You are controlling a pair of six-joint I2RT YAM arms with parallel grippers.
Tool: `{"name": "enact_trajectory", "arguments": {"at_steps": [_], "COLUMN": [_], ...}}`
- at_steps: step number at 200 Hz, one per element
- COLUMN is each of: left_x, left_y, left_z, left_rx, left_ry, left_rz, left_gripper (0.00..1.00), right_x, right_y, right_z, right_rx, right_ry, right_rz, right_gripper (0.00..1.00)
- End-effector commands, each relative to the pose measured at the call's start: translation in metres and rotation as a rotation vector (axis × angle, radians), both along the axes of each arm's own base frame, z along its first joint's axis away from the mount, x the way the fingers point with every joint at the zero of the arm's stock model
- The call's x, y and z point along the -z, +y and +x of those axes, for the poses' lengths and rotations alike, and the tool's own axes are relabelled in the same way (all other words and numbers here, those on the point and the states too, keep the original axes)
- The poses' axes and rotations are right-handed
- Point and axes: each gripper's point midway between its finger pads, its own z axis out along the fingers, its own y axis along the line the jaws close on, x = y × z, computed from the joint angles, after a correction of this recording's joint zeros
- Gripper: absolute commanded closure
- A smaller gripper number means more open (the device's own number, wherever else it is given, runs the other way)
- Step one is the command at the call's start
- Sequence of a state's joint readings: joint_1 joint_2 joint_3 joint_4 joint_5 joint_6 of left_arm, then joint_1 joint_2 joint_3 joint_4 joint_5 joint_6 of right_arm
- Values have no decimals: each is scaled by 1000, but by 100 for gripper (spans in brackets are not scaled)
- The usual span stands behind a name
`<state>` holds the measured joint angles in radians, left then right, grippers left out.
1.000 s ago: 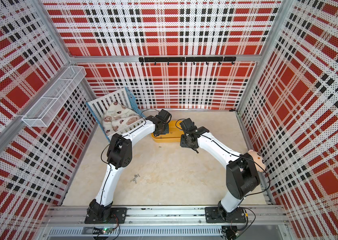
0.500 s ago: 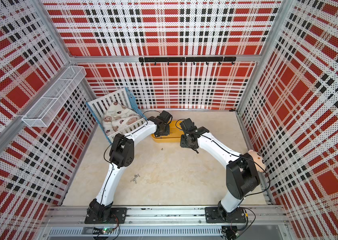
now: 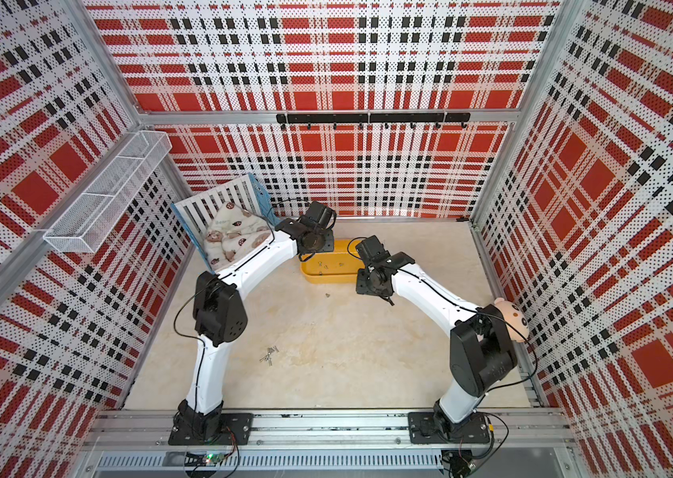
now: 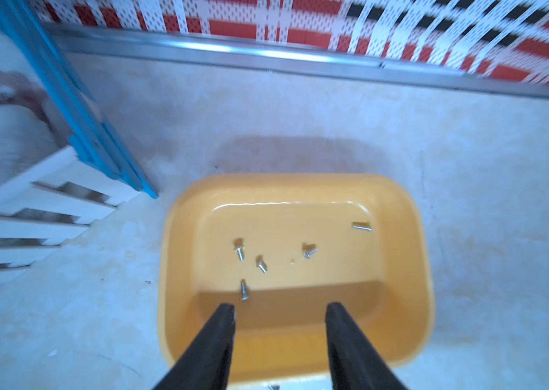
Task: Put the screws on the desktop into the storage box
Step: Place the screw in the storage box.
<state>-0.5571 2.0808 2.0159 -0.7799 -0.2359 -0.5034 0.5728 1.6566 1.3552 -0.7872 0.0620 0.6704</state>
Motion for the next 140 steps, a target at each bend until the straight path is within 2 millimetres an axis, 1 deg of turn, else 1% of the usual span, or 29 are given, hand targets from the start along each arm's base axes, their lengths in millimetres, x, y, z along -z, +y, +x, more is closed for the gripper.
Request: {"name": "enact_trajectory", "arguments": {"at_steps": [1, 12, 17, 29, 43, 63, 96, 98, 104, 106, 110, 125, 140], "left_x": [-45, -56, -55, -60, -56, -46, -24, -26, -21, -20, -17, -11, -7], "left_y": [24, 38, 45, 64, 89, 124, 186, 190, 196, 208, 218, 246, 271], "left_z": [-8, -16, -20, -30, -41, -61, -93, -95, -102, -102, -106, -120, -132], "left_rx": [-49, -68, -80, -107, -144, -197, -305, -313, -320, -348, -369, -429, -485], "left_ry": [-86, -106, -104, -114, -112, -98, -68, -73, -63, -65, -62, -55, -55], "left_rz": [-67, -77, -74, -81, -79, -71, -70, -74, -74, -74, -72, -72, -76], "left_gripper": [49, 49, 49, 49, 49, 49, 48, 48, 48, 48, 48, 48, 50], "right_x": [-1, 2, 4, 7, 10, 12, 22, 23, 26, 27, 27, 35, 43], "right_y": [21, 30, 34, 44, 58, 86, 140, 143, 153, 156, 162, 181, 196], "right_z": [0, -1, -2, -3, -6, -15, -44, -47, -53, -55, -60, -74, -86], "right_rx": [-50, -75, -86, -108, -136, -201, -357, -367, -393, -402, -419, -465, -498], "right_ry": [4, 15, 22, 31, 37, 44, 80, 82, 91, 93, 95, 111, 121], "right_rz": [0, -7, -11, -17, -13, -10, -20, -21, -23, -24, -23, -36, -49], "right_gripper": [55, 56, 56, 57, 58, 59, 59, 59, 59, 59, 59, 60, 62]}}
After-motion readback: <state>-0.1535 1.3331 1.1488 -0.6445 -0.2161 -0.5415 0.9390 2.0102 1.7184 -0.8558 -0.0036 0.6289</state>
